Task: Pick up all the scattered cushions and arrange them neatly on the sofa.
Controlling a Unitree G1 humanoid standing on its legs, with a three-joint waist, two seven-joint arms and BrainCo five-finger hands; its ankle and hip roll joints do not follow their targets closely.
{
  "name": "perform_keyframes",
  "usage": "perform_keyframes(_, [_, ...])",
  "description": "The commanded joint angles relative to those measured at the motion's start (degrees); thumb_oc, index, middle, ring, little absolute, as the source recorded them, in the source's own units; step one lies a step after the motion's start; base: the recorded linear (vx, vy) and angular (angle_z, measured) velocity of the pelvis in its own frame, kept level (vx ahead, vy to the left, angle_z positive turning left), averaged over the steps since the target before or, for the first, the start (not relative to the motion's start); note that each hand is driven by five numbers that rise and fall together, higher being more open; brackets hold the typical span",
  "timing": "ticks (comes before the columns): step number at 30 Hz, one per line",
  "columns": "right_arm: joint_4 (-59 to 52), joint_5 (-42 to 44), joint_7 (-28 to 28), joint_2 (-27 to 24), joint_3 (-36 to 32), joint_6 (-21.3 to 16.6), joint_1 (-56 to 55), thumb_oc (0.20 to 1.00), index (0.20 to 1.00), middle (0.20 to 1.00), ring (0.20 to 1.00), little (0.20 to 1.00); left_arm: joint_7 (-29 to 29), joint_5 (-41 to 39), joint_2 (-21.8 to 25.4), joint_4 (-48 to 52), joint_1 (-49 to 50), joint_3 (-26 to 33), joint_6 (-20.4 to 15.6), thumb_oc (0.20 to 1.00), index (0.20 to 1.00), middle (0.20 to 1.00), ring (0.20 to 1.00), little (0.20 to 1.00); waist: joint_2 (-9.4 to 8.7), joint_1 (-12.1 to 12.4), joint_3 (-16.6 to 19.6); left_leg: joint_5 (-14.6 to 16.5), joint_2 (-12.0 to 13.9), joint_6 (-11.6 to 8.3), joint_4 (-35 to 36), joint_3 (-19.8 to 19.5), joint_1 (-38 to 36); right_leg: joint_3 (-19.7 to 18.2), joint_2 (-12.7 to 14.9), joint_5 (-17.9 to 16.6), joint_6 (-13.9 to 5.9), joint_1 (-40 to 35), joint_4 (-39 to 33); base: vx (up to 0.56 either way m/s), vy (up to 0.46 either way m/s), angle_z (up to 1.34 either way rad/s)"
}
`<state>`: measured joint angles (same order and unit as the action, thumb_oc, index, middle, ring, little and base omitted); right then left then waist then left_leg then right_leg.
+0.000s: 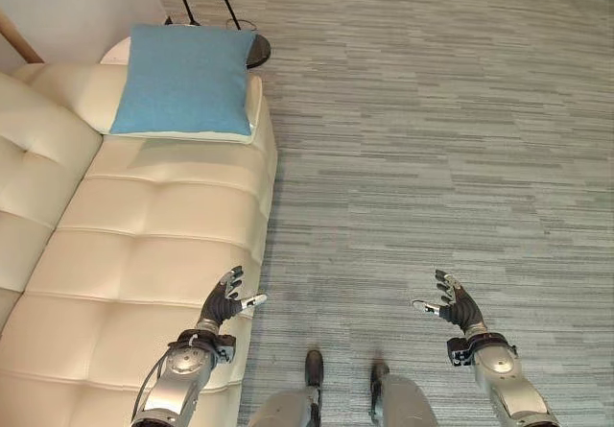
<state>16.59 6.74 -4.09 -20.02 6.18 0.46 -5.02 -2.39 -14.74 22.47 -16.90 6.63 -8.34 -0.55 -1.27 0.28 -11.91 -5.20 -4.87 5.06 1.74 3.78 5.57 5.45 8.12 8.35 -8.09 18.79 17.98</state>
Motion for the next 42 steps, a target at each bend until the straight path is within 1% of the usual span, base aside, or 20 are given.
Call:
perform_keyframes(1, [-0.22, 0.04, -0.92, -0.65, -0.28, -1.68, 0.94, 1.0, 1.0, 1.0, 1.0, 1.0, -0.25, -0.17, -0.11, 2.42, 0.2, 2.34, -2.32, 1.0, 1.0, 1.0, 1.0, 1.0, -0.52, -1.47, -0.53, 11.94, 3.23, -4.26, -2.32, -1.43, -4.28, 6.67, -2.71, -10.7, -0.48, -0.15, -13.4, 0.38, -0.18, -0.14])
perform_keyframes(7, [-1.3, 1.34, -0.46, -0.73, -0.67, -2.01, -0.9, 1.0, 1.0, 1.0, 1.0, 1.0, 0.11, -1.88, -2.24, 1.78, 0.13, 1.51, -2.1, 1.0, 1.0, 1.0, 1.0, 1.0, -0.33, -2.26, 1.31, 17.29, 3.8, -5.58, -7.29, -1.22, -7.17, 6.16, -3.3, -10.19, 1.71, -4.41, -13.9, 0.29, -0.119, 0.22])
perform_keyframes(12, [-1.58, 2.89, -0.7, -2.1, -1.47, -2.08, -0.92, 1.0, 1.0, 1.0, 1.0, 1.0, -0.23, -4.36, -3.61, 1.14, -0.19, 1.45, -2.04, 1.0, 1.0, 1.0, 1.0, 1.0, -0.49, -1.64, 1.2, 11.6, 4.99, -7.55, -25.63, -0.79, 1.28, 6.43, -3.66, -6.83, 4.48, -9.63, -14.36, 0.25, -0.134, 0.16])
perform_keyframes(14, [-1.37, 3.13, -0.7, -2.26, -1.57, -2.09, -0.85, 1.0, 1.0, 1.0, 1.0, 1.0, -0.27, -4.35, -3.6, 1.06, -0.1, 1.55, -1.96, 1.0, 1.0, 1.0, 1.0, 1.0, -0.84, -1.28, 1.13, 12.08, 5.14, -7.26, -26.13, -0.5, 3.49, 6.21, -3.36, -6.17, 4.57, -10.49, -14.59, 0.2, -0.034, 0.05])
perform_keyframes(16, [-1.05, 2.84, -0.93, -2.58, -1.99, -1.98, -1.03, 1.0, 1.0, 1.0, 1.0, 1.0, -0.27, -4.07, -3.64, 0.94, 0.43, 2.11, -1.74, 1.0, 1.0, 1.0, 1.0, 1.0, -1.39, -0.49, 1.09, 13.86, 5.43, -6.52, -22.58, -0.21, 5.7, 5.69, -3.02, -4.92, 4.18, -12.54, -15.16, 0.31, 0.005, -0.02])
perform_keyframes(17, [-0.78, 2.62, -1.01, -2.67, -1.91, -1.76, -0.99, 1.0, 1.0, 1.0, 1.0, 1.0, -0.48, -4.13, -3.71, 0.85, 0.62, 2.2, -1.56, 1.0, 1.0, 1.0, 1.0, 1.0, -1.35, -0.03, 1.15, 12.7, 5.67, -6.59, -20.27, -0.52, 7.22, 5.6, -2.99, -4.45, 4.05, -13.35, -15.43, 0.4, 0.084, 0.0])
perform_keyframes(18, [-0.52, 2.17, -1.23, -2.87, -1.83, -1.7, -0.94, 1.0, 1.0, 1.0, 1.0, 1.0, -0.74, -4.38, -4.01, 1.14, 1.04, 2.29, -1.44, 1.0, 1.0, 1.0, 1.0, 1.0, -0.57, 0.76, 1.3, 8.55, 6.62, -7.44, -13.27, -1.61, 7.98, 5.27, -3.71, -3.48, 3.87, -14.78, -15.85, 0.29, 0.075, 0.04])
perform_keyframes(19, [-0.51, 2.17, -1.23, -2.9, -1.83, -1.71, -0.96, 1.0, 1.0, 1.0, 1.0, 1.0, -0.75, -4.38, -4.03, 1.16, 1.07, 2.28, -1.43, 1.0, 1.0, 1.0, 1.0, 1.0, -0.63, 0.73, 1.25, 8.24, 6.54, -7.48, -12.64, -1.61, 7.57, 5.28, -3.64, -3.44, 3.89, -14.91, -15.88, 0.31, 0.105, -0.1])
perform_keyframes(21, [-0.17, 1.84, -1.87, -3.2, -1.86, -1.77, -0.97, 1.0, 1.0, 1.0, 1.0, 1.0, -0.97, -4.02, -4.07, 1.46, 1.18, 2.25, -1.51, 1.0, 1.0, 1.0, 1.0, 1.0, 0.07, 1.9, 1.1, 2.49, 8.13, -8.5, -5.62, -2.19, 11.25, 5.19, -4.32, -2.0, 3.81, -17.7, -16.97, 0.25, 0.084, -0.11])
perform_keyframes(23, [0.24, 1.4, -2.13, -3.02, -1.64, -1.62, -1.06, 1.0, 1.0, 1.0, 1.0, 1.0, -1.22, -3.69, -3.85, 1.61, 0.9, 2.26, -1.63, 1.0, 1.0, 1.0, 1.0, 1.0, 0.04, 2.91, 0.82, 0.32, 8.35, -9.2, -0.32, -2.53, 12.46, 4.73, -4.47, -0.98, 3.63, -19.83, -17.53, 0.33, 0.106, -0.11])
perform_keyframes(27, [0.64, 0.47, -1.89, -2.73, -1.64, -1.3, -1.37, 1.0, 1.0, 1.0, 1.0, 1.0, -1.04, -2.58, -3.51, 2.3, 1.47, 2.76, -2.06, 1.0, 1.0, 1.0, 1.0, 1.0, 0.29, 3.83, 1.6, -1.22, 8.72, -9.8, 1.26, -2.08, 12.65, 3.11, -4.43, -0.22, 2.9, -22.45, -18.16, 0.36, 0.169, -0.17])
perform_keyframes(28, [0.38, -0.6, -1.57, -2.39, -1.33, -1.19, -1.33, 1.0, 1.0, 1.0, 1.0, 1.0, -0.83, -2.06, -2.9, 2.34, 1.2, 2.43, -2.17, 1.0, 1.0, 1.0, 1.0, 1.0, 0.2, 4.18, 2.46, -1.83, 7.85, -9.12, -2.27, -2.93, 13.71, 2.27, -3.12, 0.41, 2.17, -23.92, -17.77, 0.25, 0.14, -0.31])
perform_keyframes(29, [0.38, -0.6, -1.57, -2.39, -1.33, -1.19, -1.33, 1.0, 1.0, 1.0, 1.0, 1.0, -0.83, -2.06, -2.9, 2.34, 1.2, 2.43, -2.17, 1.0, 1.0, 1.0, 1.0, 1.0, 0.19, 4.19, 2.48, -1.8, 7.84, -9.11, -2.31, -2.92, 13.75, 2.26, -3.12, 0.42, 2.16, -23.89, -17.76, 0.49, 0.299, -0.33])
perform_keyframes(31, [1.34, -2.29, -0.44, -1.7, -1.09, -1.14, -1.38, 1.0, 1.0, 1.0, 1.0, 1.0, 1.4, -0.15, -0.77, 2.8, 1.49, 1.1, -1.9, 1.0, 1.0, 1.0, 1.0, 1.0, -1.04, 4.42, 3.41, 1.15, 5.6, -6.59, -5.97, -2.68, 12.42, 0.76, -0.16, 0.79, 0.72, -22.86, -10.17, 0.46, 0.333, -0.26])
perform_keyframes(32, [2.59, -3.14, 0.11, -1.19, -0.77, -0.48, -0.72, 1.0, 1.0, 1.0, 1.0, 1.0, 1.6, 0.24, 0.32, 2.73, 1.58, 1.03, -1.66, 1.0, 1.0, 1.0, 1.0, 1.0, -1.05, 3.75, 3.15, 3.07, 4.71, -4.83, -5.98, -2.21, 10.0, -0.39, 1.07, -2.96, -0.26, -18.79, -0.47, 0.28, 0.257, -0.16])
perform_keyframes(33, [2.6, -3.14, 0.11, -1.2, -0.78, -0.48, -0.68, 1.0, 1.0, 1.0, 1.0, 1.0, 1.61, 0.23, 0.31, 2.73, 1.55, 1.03, -1.66, 1.0, 1.0, 1.0, 1.0, 1.0, -0.95, 3.83, 3.27, 2.93, 4.85, -4.83, -5.91, -2.18, 10.17, -0.47, 0.94, -3.14, -0.25, -18.56, -0.51, 0.33, 0.309, -0.24])
perform_keyframes(34, [2.52, -3.37, 0.14, -0.79, -0.83, -0.35, -0.85, 1.0, 1.0, 1.0, 1.0, 1.0, 1.65, 0.21, 0.82, 2.98, 1.86, 0.87, -1.57, 1.0, 1.0, 1.0, 1.0, 1.0, -0.42, 3.03, 3.0, 4.54, 4.16, -3.46, -5.66, -1.49, 7.73, -0.36, 1.86, -7.6, -0.78, -15.73, 6.26, 0.16, 0.148, -0.07])
perform_keyframes(37, [2.56, -3.2, 0.11, -0.02, -0.79, -0.38, -1.48, 1.0, 1.0, 1.0, 1.0, 1.0, 1.78, 0.17, 0.77, 3.15, 1.99, 0.28, -1.29, 1.0, 1.0, 1.0, 1.0, 1.0, 0.36, 2.05, 2.75, 5.7, 4.09, -2.54, -4.79, -1.64, 4.89, -0.87, 0.9, -9.44, 0.2, -11.38, 11.31, 0.24, 0.153, 0.13])
perform_keyframes(39, [2.56, -3.16, 0.08, 0.09, -0.87, -0.34, -1.63, 1.0, 1.0, 1.0, 1.0, 1.0, 1.78, 0.14, 0.69, 3.33, 2.04, 0.23, -1.35, 1.0, 1.0, 1.0, 1.0, 1.0, 0.58, 1.62, 2.49, 6.23, 3.86, -2.27, -4.56, -1.62, 3.7, -0.65, 0.66, -9.0, 0.3, -10.12, 11.86, 0.24, 0.084, 0.15])
perform_keyframes(42, [2.65, -2.62, -0.29, -0.11, -1.12, -0.48, -1.05, 1.0, 1.0, 1.0, 1.0, 1.0, 1.92, -0.38, 0.61, 3.71, 1.41, -0.4, -1.29, 1.0, 1.0, 1.0, 1.0, 1.0, 0.81, -0.38, 1.53, 8.72, 3.1, -2.64, -3.01, -2.31, -1.6, 2.76, -1.96, -6.22, 1.14, -4.68, 0.27, 0.45, 0.005, 0.19])
